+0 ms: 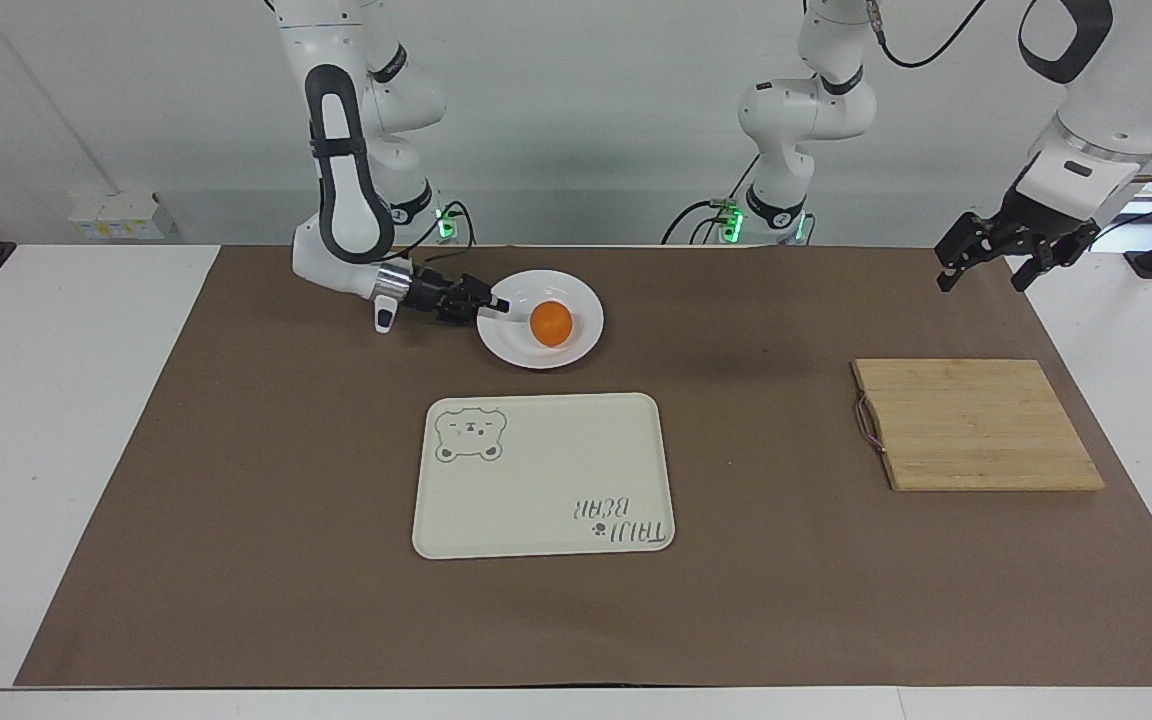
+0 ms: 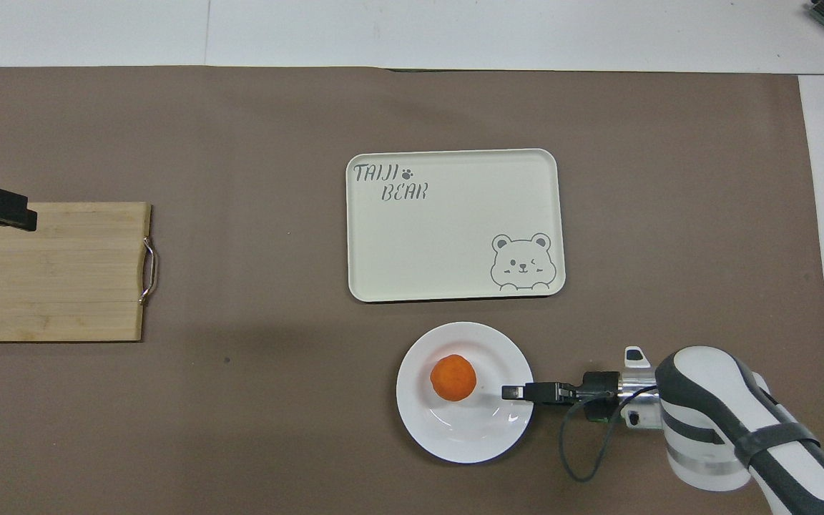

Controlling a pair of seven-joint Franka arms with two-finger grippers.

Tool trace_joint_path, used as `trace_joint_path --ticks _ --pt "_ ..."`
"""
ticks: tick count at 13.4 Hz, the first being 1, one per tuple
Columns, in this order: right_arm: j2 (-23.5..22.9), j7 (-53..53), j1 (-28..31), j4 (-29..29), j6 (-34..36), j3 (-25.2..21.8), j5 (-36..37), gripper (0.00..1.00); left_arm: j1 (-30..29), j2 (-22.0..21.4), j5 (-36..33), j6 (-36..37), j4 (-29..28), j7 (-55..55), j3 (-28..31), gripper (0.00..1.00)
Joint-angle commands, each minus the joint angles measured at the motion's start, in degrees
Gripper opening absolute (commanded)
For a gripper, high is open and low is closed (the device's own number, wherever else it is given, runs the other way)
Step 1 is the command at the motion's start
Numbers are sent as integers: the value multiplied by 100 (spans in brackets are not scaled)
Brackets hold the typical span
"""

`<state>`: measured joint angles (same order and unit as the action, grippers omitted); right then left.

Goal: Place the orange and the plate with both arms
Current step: 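Grip the plate rim with the right gripper, then slide the plate with the right gripper onto the cream tray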

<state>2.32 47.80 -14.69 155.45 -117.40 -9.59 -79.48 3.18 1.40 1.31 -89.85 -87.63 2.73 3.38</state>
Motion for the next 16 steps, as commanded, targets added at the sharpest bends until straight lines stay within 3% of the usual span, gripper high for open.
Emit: trace_joint_path --ticks 1,5,16 --pt "-29 177 -104 29 -99 1 -173 0 -28 -307 -131 142 -324 -62 13 100" --pt "-74 369 -130 -24 -125 1 -173 0 16 -711 -131 -50 -1018 -45 4 100" --pt "-82 546 -34 -726 340 -17 -138 0 7 -632 -123 2 -843 -106 4 100"
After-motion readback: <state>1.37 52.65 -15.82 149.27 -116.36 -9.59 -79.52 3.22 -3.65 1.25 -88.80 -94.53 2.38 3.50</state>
